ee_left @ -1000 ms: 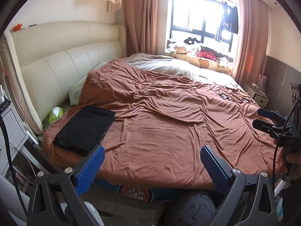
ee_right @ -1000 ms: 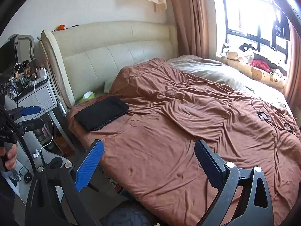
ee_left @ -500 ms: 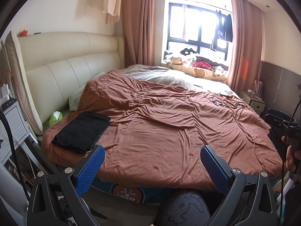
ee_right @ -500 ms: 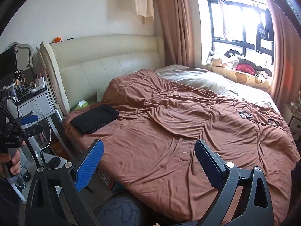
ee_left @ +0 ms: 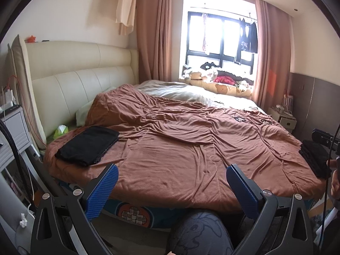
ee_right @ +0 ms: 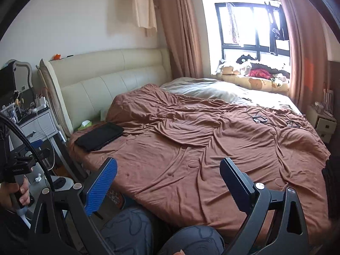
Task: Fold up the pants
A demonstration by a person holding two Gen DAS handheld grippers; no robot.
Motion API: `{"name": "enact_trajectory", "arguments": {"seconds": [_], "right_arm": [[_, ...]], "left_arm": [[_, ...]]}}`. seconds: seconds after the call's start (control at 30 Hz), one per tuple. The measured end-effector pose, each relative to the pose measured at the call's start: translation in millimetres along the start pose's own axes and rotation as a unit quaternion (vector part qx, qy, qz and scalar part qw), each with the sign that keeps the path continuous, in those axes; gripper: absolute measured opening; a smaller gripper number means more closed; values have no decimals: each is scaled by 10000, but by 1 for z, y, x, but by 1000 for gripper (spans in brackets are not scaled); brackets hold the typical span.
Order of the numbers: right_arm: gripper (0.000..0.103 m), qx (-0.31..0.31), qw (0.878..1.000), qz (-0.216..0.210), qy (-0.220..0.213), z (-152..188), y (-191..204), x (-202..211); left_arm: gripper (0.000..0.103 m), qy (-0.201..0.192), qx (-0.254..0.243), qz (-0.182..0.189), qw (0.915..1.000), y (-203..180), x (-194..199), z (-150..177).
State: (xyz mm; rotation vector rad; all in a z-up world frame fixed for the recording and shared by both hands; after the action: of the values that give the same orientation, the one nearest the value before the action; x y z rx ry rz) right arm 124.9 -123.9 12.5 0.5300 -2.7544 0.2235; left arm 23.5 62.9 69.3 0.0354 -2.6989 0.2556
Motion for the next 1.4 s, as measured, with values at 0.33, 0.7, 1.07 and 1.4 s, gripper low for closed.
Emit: {"name": "enact_trajectory", "arguments": {"seconds": [0.33, 0.7, 1.07, 1.4], "right_arm": [[97, -163, 9995, 130, -225, 38, 8, 24], [97, -298, 9993, 158, -184, 67, 7, 19], [97, -291, 9994, 172, -81, 67, 7, 11], [97, -251, 9995, 160, -36, 68, 9, 12]], "left_arm": [[102, -248, 215, -37, 9995, -4, 8, 25], [102, -419, 120, -71, 9990, -9, 6, 39], [102, -350, 82, -28, 9994, -9, 5, 45], [102, -240, 137, -63, 9996, -4, 4, 49]]}}
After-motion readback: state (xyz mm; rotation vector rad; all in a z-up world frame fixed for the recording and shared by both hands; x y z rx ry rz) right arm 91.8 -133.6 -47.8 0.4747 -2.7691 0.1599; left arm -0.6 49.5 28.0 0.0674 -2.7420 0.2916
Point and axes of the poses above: each gripper's, at about its wrist camera, not at the fingertips, and x roughly against the way its jaws point, y to its left, z to its underside, the point moved 2 cm from there along -x, roughly the way its jaws point, and after that the axes turned 7 degrees about x, right-handed, at the moved point
